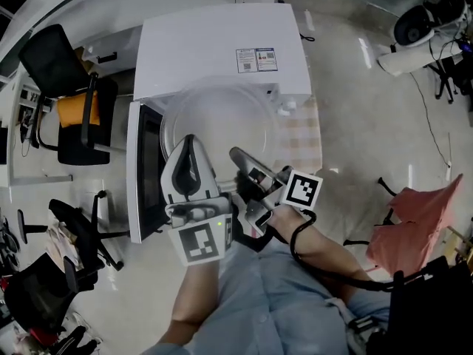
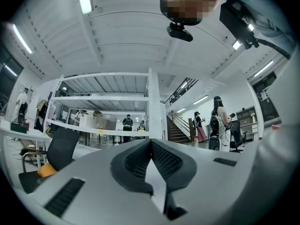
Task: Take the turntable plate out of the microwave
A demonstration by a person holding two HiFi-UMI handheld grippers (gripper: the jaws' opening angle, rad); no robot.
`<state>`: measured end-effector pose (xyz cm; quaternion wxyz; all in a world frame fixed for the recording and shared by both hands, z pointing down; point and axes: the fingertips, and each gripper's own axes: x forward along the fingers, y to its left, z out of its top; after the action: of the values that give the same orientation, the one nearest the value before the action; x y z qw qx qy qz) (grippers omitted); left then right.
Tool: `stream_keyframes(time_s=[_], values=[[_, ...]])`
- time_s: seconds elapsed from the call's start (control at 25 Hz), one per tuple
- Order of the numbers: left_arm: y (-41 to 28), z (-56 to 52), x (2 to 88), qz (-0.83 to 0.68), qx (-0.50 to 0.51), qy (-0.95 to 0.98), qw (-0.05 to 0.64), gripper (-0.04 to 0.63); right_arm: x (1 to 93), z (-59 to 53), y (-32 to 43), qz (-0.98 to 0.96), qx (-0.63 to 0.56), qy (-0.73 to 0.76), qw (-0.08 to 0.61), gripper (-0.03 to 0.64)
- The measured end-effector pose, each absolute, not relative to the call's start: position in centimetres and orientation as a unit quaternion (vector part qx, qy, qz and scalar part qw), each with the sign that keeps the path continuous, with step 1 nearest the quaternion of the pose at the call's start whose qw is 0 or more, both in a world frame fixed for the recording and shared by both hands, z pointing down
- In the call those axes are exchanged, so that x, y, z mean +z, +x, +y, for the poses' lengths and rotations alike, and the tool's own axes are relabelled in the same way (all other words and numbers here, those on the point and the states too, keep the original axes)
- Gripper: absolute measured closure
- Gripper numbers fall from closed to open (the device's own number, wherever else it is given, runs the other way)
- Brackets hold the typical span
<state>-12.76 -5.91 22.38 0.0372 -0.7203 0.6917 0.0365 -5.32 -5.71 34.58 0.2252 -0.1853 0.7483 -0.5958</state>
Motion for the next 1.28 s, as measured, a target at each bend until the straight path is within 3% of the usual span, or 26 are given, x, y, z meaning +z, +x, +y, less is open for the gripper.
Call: stream_keyframes(time_s=[1.28], values=[[-15.7, -14.9, 22.9, 0.664, 0.024, -0.747, 0.02, 0.588, 35.2, -18.1, -7.4, 0.709, -0.612, -0.243, 0.253, 0.591]])
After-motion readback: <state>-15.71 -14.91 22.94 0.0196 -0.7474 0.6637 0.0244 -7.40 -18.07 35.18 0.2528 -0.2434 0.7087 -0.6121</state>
